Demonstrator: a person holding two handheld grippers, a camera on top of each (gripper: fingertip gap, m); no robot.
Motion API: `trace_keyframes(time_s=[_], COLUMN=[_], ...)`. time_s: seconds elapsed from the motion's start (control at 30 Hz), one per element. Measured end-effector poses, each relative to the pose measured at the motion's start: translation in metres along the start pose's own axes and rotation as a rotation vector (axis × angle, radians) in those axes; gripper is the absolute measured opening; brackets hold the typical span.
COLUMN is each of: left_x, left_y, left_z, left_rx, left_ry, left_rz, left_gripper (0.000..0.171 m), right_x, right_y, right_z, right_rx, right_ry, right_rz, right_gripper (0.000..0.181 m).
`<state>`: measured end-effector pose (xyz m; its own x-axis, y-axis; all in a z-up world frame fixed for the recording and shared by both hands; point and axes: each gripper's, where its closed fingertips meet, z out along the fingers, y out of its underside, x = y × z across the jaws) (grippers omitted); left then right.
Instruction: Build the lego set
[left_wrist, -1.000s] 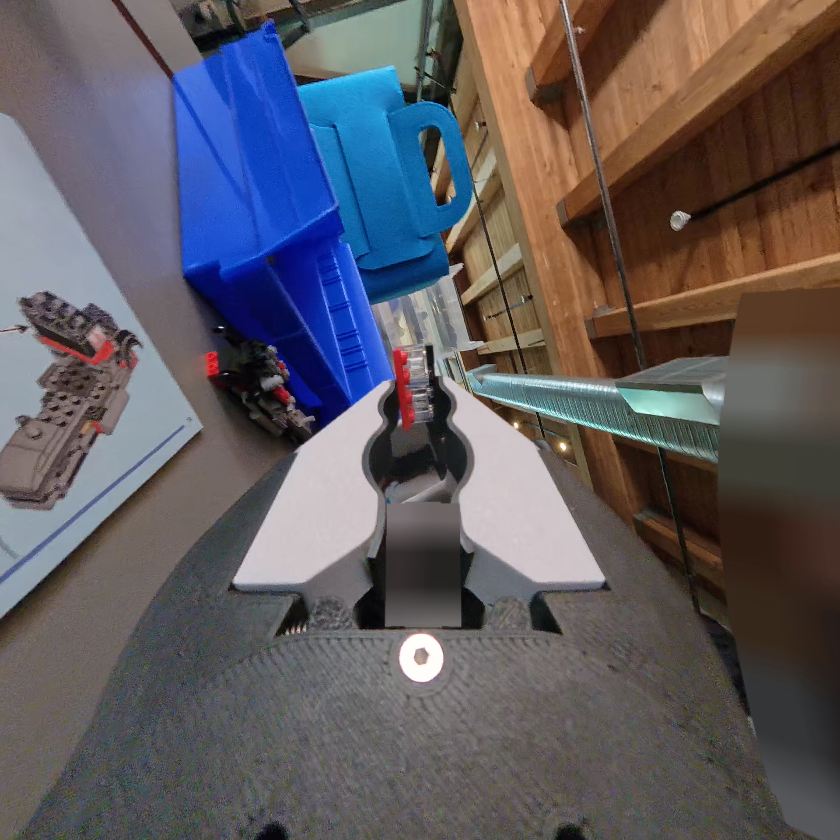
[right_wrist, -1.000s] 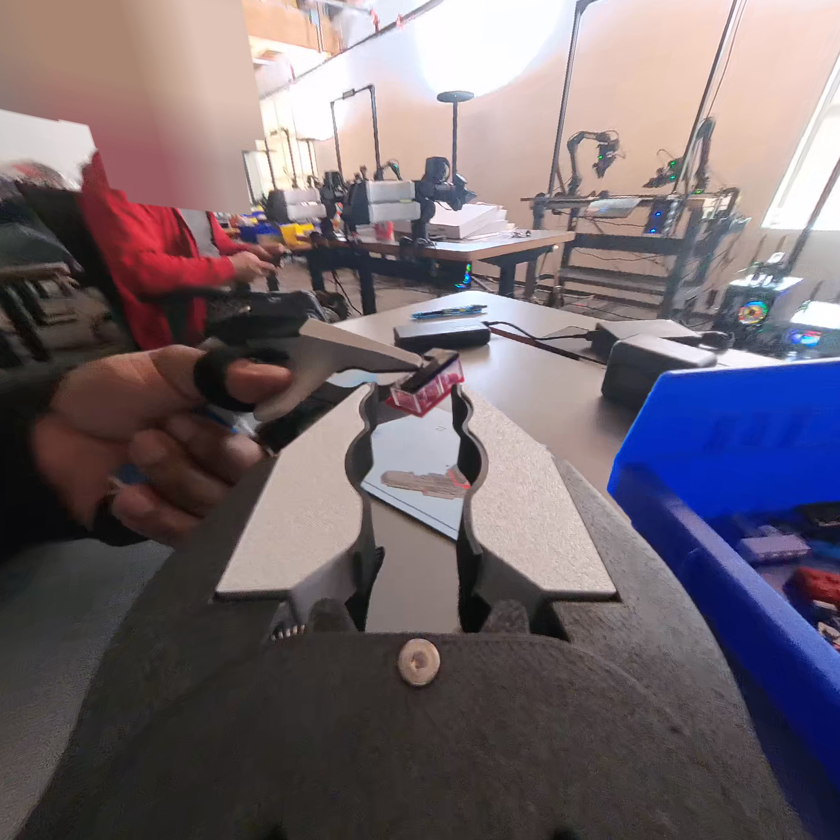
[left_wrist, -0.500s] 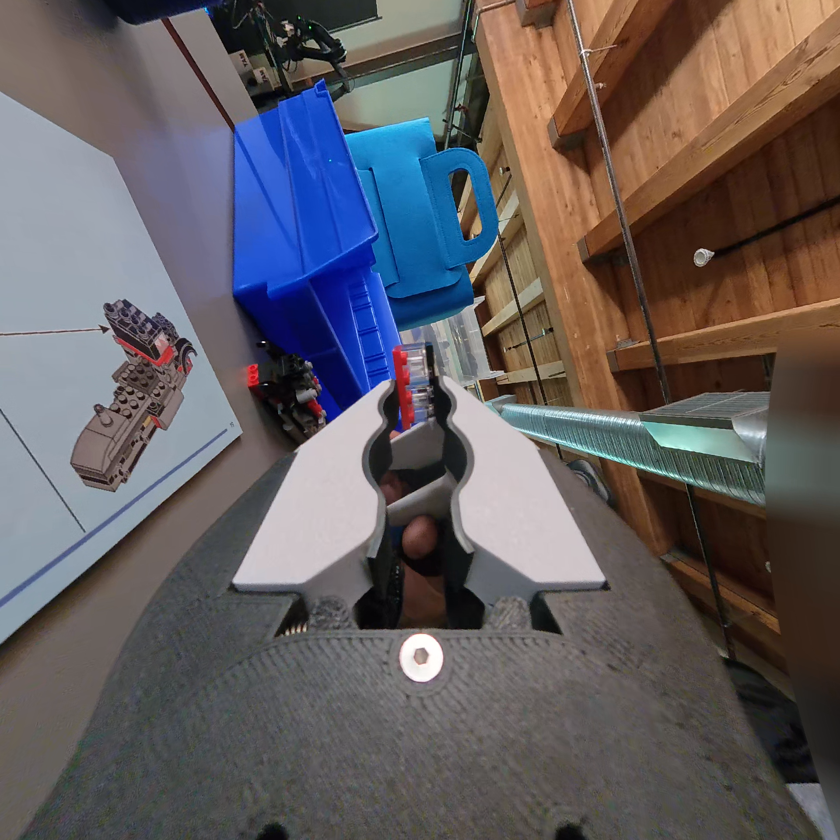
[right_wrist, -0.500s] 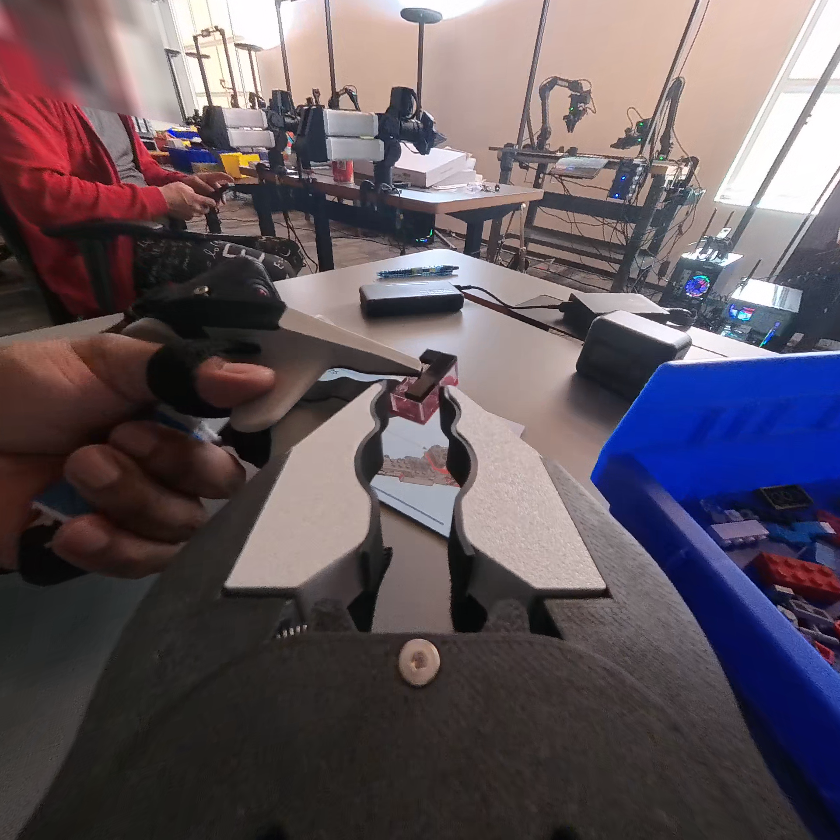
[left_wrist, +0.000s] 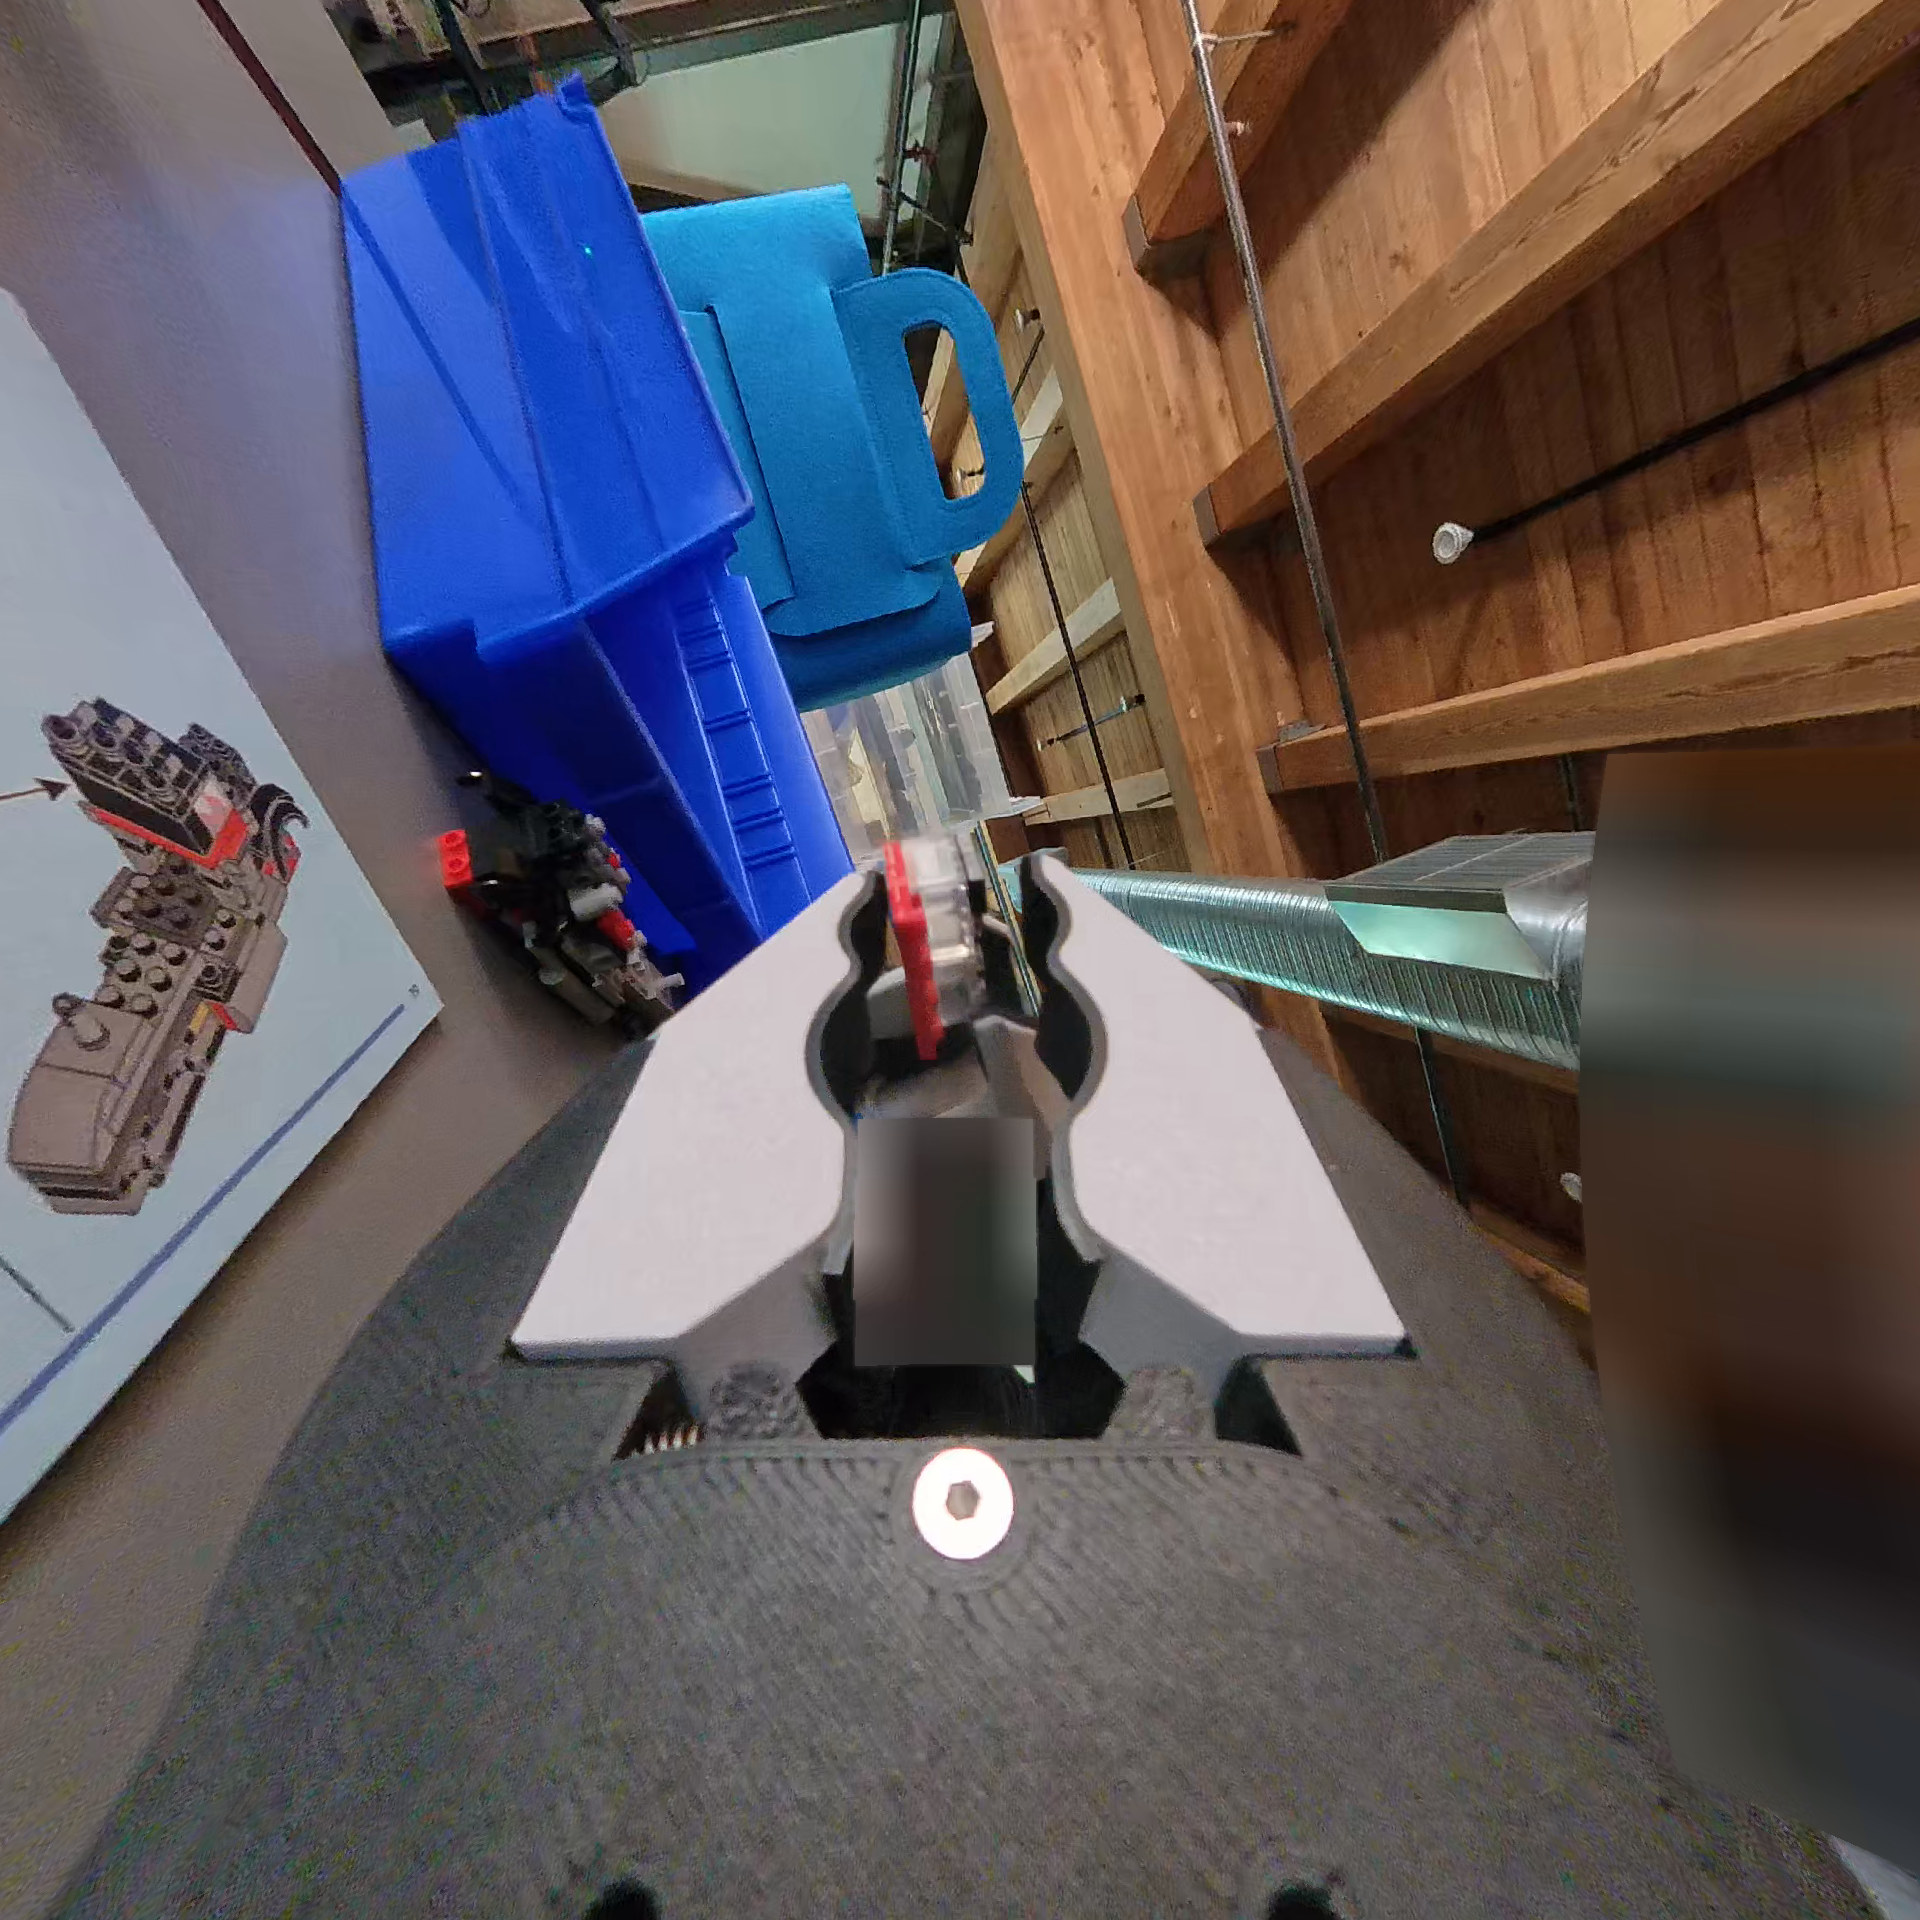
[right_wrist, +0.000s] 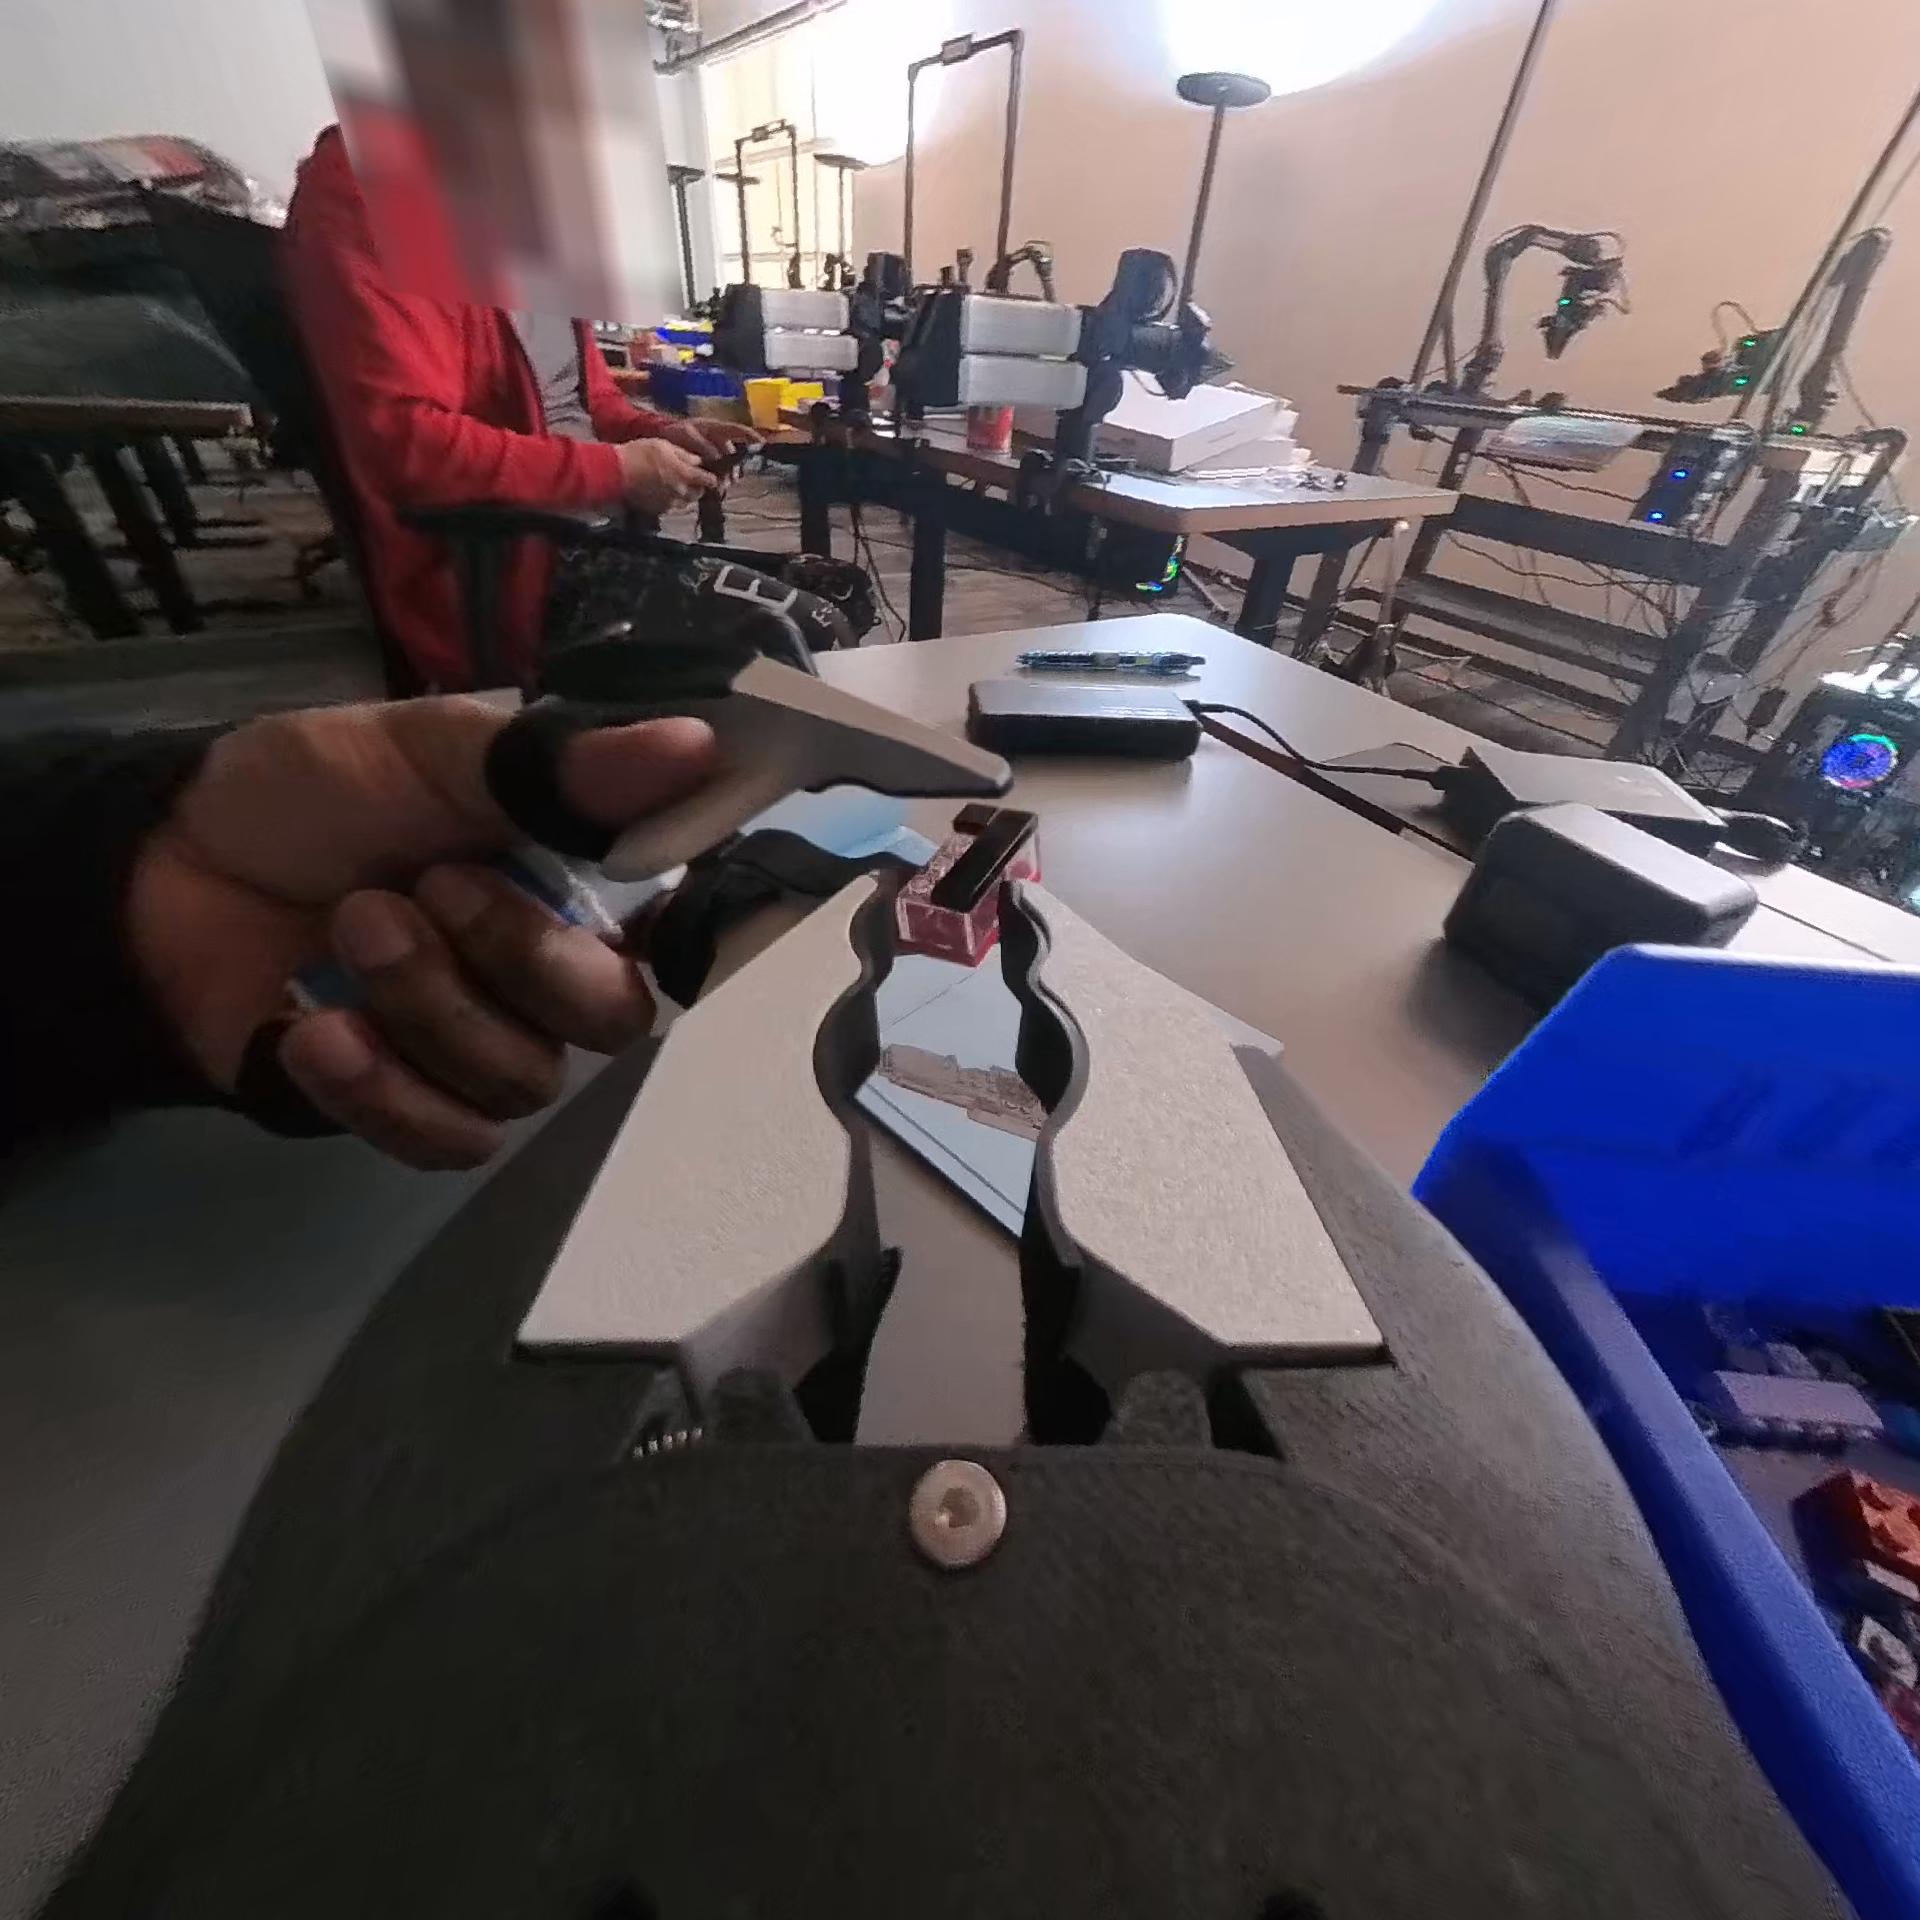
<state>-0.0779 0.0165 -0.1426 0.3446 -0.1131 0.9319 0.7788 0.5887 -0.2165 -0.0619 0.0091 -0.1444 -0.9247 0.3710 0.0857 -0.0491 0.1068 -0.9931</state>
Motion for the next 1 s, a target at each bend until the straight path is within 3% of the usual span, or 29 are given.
trace_keyframes(time_s=[0.07, 0.43, 0.7, 1.0], left_x=[-0.002, -0.017, -0.022, -0.007], left_y=[-0.002, -0.003, 0.021, 0.039], left_z=[-0.002, -0.012, -0.017, -0.024], left_rx=[0.009, 0.063, 0.098, 0.020], left_ry=[-0.007, -0.148, -0.173, -0.138], left_rz=[-0.002, 0.043, -0.020, -0.019], left_gripper=[0.018, 0.017, 0.018, 0.030], right_x=[-0.001, -0.001, -0.016, -0.035], right_y=[-0.001, 0.012, 0.023, 0.018], right_z=[0.001, -0.007, -0.006, -0.017], right_rx=[-0.003, -0.067, -0.122, -0.113], right_ry=[-0.014, -0.032, -0.044, -0.238], right_rz=[-0.009, 0.119, 0.063, 0.009], right_gripper=[0.021, 0.023, 0.026, 0.017])
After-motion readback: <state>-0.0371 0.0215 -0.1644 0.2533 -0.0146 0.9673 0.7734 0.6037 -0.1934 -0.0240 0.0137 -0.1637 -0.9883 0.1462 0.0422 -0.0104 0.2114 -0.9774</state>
